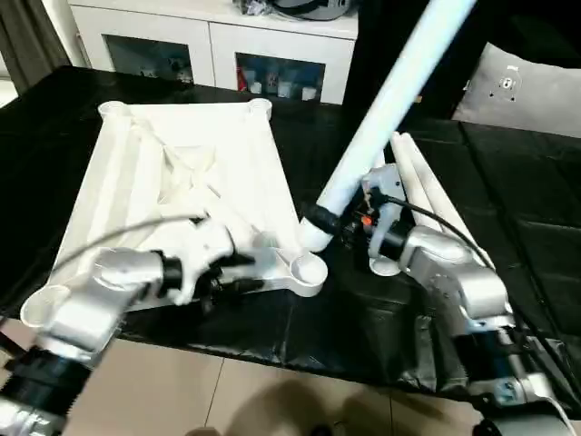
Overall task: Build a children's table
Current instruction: Pick table leg, then insert table leg to table base
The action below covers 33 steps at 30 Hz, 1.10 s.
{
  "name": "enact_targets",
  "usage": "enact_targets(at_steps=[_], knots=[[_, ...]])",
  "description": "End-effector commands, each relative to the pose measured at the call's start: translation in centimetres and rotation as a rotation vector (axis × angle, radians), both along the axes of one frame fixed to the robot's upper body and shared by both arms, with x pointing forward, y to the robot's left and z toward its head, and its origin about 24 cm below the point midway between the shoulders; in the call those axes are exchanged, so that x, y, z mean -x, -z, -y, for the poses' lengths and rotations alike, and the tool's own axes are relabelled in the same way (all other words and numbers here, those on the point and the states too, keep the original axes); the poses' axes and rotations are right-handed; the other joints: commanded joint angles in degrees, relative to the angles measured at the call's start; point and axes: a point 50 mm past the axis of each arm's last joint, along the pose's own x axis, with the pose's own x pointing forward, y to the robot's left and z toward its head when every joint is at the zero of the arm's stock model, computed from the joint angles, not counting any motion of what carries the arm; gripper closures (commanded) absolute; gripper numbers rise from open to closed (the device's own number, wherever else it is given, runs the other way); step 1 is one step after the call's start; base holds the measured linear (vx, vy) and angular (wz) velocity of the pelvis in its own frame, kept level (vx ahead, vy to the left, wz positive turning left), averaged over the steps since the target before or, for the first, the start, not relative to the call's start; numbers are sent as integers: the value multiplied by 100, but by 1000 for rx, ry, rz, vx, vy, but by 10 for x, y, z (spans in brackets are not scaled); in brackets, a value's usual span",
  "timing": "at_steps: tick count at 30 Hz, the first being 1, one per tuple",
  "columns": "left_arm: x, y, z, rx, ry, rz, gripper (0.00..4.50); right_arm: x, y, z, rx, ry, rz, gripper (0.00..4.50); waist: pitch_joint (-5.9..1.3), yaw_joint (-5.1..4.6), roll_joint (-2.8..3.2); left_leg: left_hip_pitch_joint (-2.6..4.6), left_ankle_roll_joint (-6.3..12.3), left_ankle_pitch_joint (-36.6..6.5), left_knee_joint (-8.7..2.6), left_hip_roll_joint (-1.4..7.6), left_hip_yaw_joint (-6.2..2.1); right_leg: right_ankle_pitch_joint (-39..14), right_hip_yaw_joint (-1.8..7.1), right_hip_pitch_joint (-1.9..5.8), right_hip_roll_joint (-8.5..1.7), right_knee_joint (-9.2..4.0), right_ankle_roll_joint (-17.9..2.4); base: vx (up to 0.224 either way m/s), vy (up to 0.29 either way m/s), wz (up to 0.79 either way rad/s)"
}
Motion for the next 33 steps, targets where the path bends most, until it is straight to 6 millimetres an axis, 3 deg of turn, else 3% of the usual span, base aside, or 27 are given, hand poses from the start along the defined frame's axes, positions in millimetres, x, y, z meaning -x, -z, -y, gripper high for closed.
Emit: enact_targets(at_steps=[1,10,20,27,28,33], knots=[[-4,0,0,-45,38,13,301,4,-6,0,-10,-44,12,261,-379,16,81,-62,35,-718,-464,-13,144,-1498,259,459,-302,-444,-770,0,0,0],[-9,3,-1,-56,92,-30,370,9,-5,-3,15,-124,-2,261,-386,28,81,-60,3,-655,-460,-6,144,-1389,262,457,-316,-425,-860,0,0,0],[-16,4,-4,-63,137,-69,449,10,-5,-5,72,-180,-27,261,-380,68,77,-57,-40,-742,-466,-5,145,-1612,259,456,-328,-450,-804,0,0,0],[-20,6,3,-55,135,-41,450,6,1,0,171,-160,-49,261,-379,69,56,-57,-45,-751,-463,-6,146,-1701,255,450,-322,-460,-765,0,0,0],[-23,6,6,-55,128,-27,450,3,5,3,202,-136,-59,261,-376,69,24,-64,-28,-769,-460,-8,153,-1785,255,452,-325,-478,-731,0,0,0],[-30,4,15,-34,121,-8,450,-2,12,4,245,-132,-91,261,-364,85,23,-47,-11,-887,-449,-30,159,-2369,241,419,-329,-545,-527,0,0,0]])
